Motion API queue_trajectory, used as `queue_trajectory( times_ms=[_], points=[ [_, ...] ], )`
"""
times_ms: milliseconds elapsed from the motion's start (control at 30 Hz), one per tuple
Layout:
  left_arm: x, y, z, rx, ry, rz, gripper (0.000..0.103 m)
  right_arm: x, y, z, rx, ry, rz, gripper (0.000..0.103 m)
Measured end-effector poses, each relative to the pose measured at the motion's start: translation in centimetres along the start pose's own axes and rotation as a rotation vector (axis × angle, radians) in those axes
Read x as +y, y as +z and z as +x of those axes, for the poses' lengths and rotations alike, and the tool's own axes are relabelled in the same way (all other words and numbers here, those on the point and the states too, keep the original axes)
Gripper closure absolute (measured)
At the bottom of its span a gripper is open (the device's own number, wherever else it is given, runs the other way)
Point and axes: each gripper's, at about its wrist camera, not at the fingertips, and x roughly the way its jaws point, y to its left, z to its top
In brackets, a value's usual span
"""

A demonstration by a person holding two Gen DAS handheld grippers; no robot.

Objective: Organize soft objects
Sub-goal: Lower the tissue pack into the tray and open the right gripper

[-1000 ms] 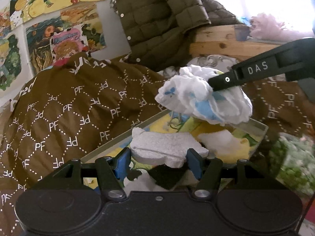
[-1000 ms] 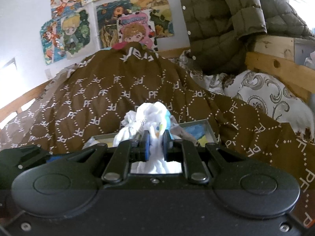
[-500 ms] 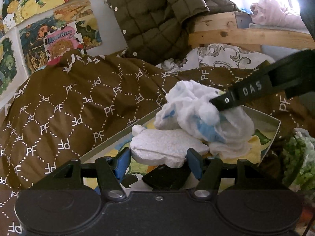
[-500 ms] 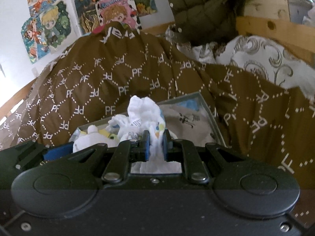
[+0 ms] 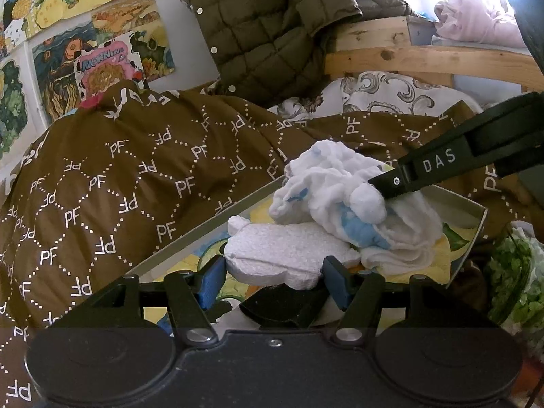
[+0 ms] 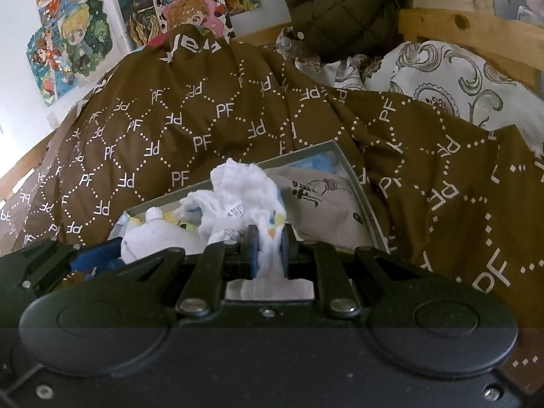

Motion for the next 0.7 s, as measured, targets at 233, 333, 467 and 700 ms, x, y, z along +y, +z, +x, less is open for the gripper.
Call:
queue_trajectory(
  times_ms=[233, 333, 467, 700],
  points=[
    [0.1, 0.1, -0.2, 0.008, 0.0, -0.007, 0.038, 0.3, 0.2, -0.3, 0.011, 0.001, -0.005, 0.093],
    [0.1, 0.2, -0.2, 0.012, 0.0, -0.014, 0.037, 0.2, 0.3, -0.5, 0.011, 0.002, -0.004, 0.087],
    [0.2, 0.3, -0.7, 0.015, 0.003, -0.023, 0.036, 0.2, 0.4, -1.0, 0.0, 0.006, -0.011, 0.082],
    [0.3, 0.3, -2.6, 0.011, 0.013, 0.004, 0.033, 0.4, 1.0, -2.8, -0.027, 0.001, -0.032, 0.076]
  ],
)
